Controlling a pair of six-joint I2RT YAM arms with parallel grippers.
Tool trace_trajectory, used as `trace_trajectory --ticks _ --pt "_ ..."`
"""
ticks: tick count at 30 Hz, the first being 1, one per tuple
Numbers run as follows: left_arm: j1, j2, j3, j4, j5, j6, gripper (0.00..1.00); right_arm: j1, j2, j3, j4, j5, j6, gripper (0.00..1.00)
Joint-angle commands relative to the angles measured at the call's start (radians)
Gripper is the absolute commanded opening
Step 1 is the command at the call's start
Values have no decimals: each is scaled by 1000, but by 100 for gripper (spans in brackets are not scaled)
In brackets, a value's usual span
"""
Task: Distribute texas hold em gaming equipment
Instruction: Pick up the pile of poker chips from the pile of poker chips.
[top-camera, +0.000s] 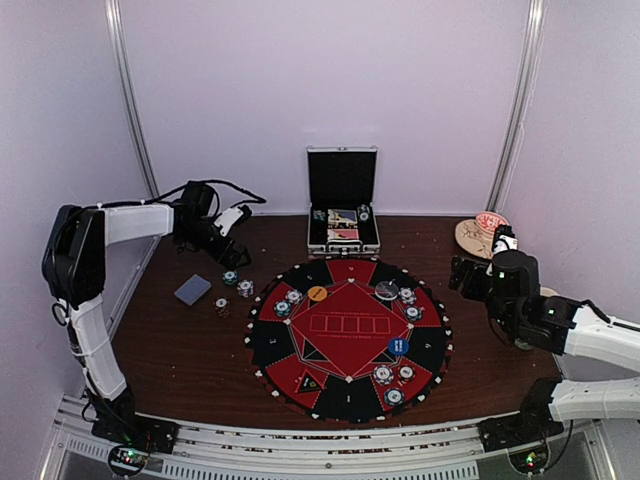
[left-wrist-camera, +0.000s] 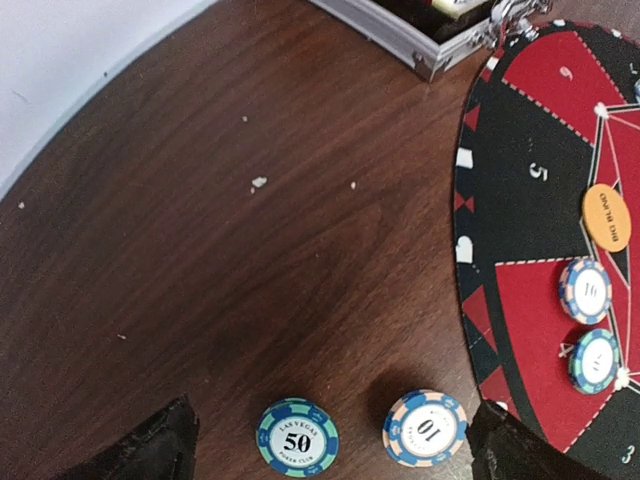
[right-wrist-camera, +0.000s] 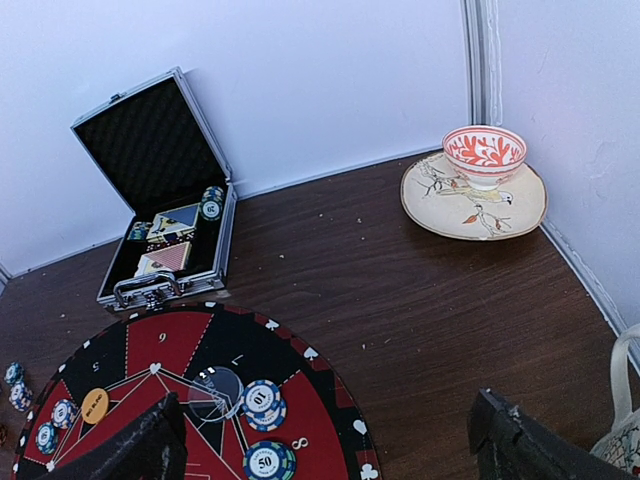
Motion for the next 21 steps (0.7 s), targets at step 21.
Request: trace_trajectory --ticks 21 --pt "110 -343 -409 30 76 147 94 -4 -35 9 2 -18 -12 100"
